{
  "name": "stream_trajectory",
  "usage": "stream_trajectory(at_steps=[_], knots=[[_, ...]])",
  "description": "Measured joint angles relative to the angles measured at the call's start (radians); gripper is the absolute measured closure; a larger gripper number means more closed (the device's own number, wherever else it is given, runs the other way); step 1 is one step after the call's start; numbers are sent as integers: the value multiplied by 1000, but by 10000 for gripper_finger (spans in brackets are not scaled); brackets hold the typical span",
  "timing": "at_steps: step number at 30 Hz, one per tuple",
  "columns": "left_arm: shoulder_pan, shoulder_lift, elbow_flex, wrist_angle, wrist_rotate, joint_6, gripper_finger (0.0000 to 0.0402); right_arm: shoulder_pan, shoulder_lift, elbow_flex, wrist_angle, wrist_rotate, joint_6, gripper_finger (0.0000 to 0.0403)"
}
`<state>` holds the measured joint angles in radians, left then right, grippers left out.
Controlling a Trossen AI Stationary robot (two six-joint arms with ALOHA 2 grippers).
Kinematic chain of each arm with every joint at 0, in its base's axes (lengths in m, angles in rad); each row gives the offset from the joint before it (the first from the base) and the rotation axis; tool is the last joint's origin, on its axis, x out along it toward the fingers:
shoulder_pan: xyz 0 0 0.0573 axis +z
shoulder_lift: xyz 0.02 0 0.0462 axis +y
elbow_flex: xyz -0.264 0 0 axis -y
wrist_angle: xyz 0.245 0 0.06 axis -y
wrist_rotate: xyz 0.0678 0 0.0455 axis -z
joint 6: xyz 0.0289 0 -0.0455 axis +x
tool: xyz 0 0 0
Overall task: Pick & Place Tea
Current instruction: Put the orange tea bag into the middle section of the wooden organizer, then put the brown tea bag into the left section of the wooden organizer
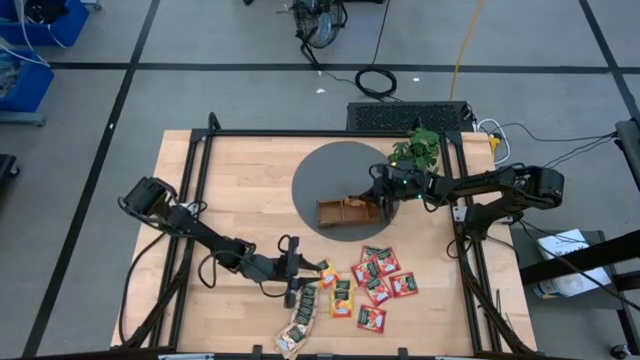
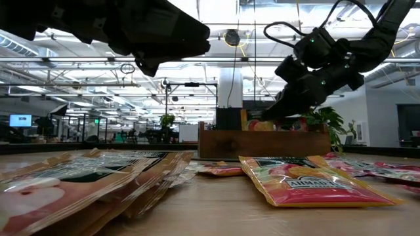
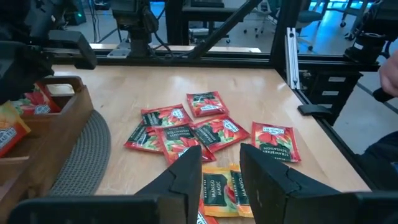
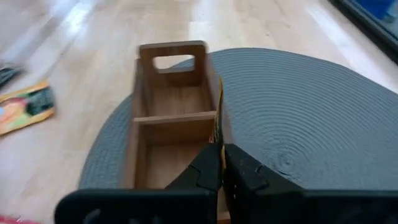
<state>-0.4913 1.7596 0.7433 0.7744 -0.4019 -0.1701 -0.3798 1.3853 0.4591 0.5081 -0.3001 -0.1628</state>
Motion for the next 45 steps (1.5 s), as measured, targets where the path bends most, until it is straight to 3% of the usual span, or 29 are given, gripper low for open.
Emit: stream_trajectory(at_steps=[6,10,14,16,21,26,32,34,39,45], knots=[[0,0,0,1,0,-16,289,0,-2,0,7,67,2,343],[0,0,0,1,0,-28,289,0,-23,0,49,65,3,315],[-23,0,0,-20,27,-141,289,28,-103,0,33,59,49,292],[-53,-5,3,-56,57,-176,289,56,-156,0,12,9,70,285],[-160,-6,139,-328,53,-278,289,197,-241,1,-60,-67,74,282],[-278,45,370,-691,-38,-408,289,441,-244,1,-75,35,76,291],[-344,177,559,-792,-56,-495,289,687,-179,-51,22,258,86,297],[-347,230,607,-833,-6,-529,289,740,-155,-75,106,302,102,297],[-344,304,683,-922,103,-646,289,818,-109,-124,260,302,136,298],[-370,304,687,-965,93,-757,289,833,-93,-125,298,305,123,298]])
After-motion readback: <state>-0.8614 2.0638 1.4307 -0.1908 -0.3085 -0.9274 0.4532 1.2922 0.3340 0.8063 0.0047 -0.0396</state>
